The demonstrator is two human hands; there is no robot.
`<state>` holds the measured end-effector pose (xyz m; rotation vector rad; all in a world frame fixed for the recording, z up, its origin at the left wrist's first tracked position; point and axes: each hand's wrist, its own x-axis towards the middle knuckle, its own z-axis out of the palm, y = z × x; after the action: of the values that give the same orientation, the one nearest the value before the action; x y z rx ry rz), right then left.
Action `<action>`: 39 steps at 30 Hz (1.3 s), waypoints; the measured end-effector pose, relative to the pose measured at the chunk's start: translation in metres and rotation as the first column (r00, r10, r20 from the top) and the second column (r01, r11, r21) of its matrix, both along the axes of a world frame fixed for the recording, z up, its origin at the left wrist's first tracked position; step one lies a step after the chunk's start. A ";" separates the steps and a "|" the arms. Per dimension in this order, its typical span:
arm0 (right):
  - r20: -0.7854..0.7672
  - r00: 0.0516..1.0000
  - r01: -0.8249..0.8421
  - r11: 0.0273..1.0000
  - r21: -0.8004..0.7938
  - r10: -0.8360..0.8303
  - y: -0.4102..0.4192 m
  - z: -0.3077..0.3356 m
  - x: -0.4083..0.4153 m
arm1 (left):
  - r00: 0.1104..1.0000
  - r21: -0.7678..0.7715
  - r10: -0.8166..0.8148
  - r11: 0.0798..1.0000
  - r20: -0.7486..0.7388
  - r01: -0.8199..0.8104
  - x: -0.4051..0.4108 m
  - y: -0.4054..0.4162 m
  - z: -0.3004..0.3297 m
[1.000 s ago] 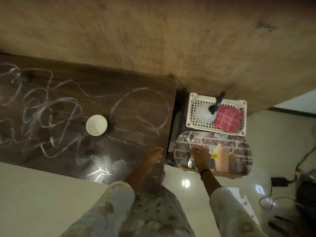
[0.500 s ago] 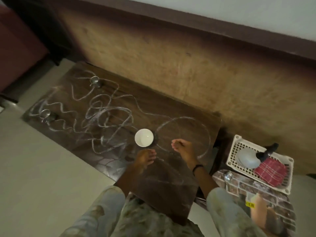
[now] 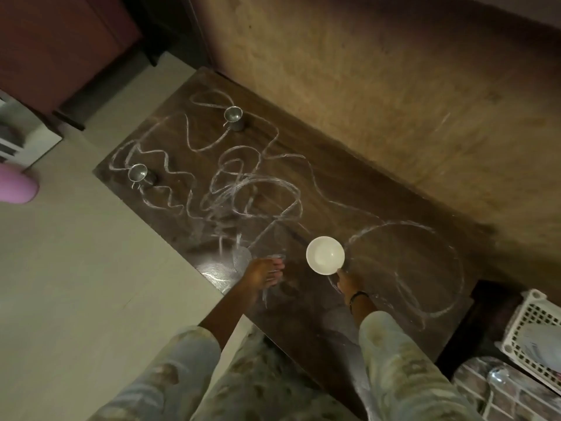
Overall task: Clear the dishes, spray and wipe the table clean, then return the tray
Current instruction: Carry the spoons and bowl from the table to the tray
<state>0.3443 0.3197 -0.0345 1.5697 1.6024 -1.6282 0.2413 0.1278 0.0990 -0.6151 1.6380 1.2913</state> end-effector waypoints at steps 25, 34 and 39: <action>-0.419 0.900 0.156 0.986 0.053 -0.120 -0.020 0.095 0.063 | 0.808 -0.178 -0.512 0.859 -0.293 0.480 0.043 0.068 -0.018; -0.419 0.886 0.228 0.973 0.025 -0.197 0.024 0.128 0.180 | 0.817 -0.084 -0.496 0.865 -0.295 0.495 0.162 0.120 0.013; -0.412 0.812 0.452 0.892 -0.004 -0.414 0.063 0.126 0.277 | 0.851 0.118 -0.497 0.847 -0.169 0.518 0.249 0.170 0.021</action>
<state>0.6216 0.3831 0.0918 1.8421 1.6063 -2.2785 0.4904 0.2975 0.1204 0.0195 1.6361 1.0616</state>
